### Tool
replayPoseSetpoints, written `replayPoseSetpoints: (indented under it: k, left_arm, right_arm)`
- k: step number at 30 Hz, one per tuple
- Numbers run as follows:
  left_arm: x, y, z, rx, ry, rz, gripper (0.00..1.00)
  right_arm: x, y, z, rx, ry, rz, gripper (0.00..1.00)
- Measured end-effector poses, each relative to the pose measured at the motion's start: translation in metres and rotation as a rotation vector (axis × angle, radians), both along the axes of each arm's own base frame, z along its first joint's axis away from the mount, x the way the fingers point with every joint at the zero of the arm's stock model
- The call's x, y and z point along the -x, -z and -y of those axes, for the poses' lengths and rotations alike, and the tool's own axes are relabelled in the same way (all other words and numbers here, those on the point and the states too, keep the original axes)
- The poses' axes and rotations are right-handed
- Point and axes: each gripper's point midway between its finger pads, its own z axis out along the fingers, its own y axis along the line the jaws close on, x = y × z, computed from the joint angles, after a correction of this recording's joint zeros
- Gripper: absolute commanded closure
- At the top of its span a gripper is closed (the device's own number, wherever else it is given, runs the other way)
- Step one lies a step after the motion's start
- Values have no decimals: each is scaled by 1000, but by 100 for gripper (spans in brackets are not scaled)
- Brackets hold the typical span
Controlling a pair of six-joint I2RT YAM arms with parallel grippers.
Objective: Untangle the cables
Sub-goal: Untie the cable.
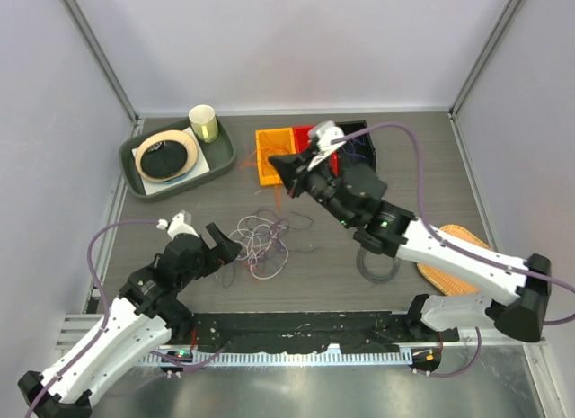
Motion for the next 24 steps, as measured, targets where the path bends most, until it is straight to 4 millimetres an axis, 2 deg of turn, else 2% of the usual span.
replayPoseSetpoints:
  k: [2, 4, 6, 8, 10, 13, 16, 21, 24]
  left_arm:
    - [-2, -5, 5, 11, 22, 14, 0]
    - [-6, -11, 15, 33, 54, 25, 0]
    - [-10, -15, 28, 56, 100, 30, 0]
    - [-14, -15, 45, 77, 160, 11, 0]
    - [-17, -16, 61, 90, 225, -6, 0]
    - [-21, -24, 81, 104, 320, 3, 0]
    - [-20, -53, 103, 141, 443, 104, 0]
    - [-15, -114, 136, 179, 697, 327, 0]
    - [-16, -135, 153, 181, 796, 420, 2]
  right_arm:
    - [8, -35, 17, -58, 11, 38, 99]
    - [19, -57, 36, -101, 17, 63, 99]
    - [27, -72, 51, -144, 22, 87, 99]
    - [35, -78, 66, -176, 27, 105, 99]
    - [40, -80, 74, -194, 27, 116, 99]
    - [40, -78, 76, -187, 31, 112, 99]
    - [35, -69, 76, -157, 57, 93, 99]
    - [28, -57, 82, -115, 112, 69, 99]
    - [27, -55, 87, -109, 128, 61, 99]
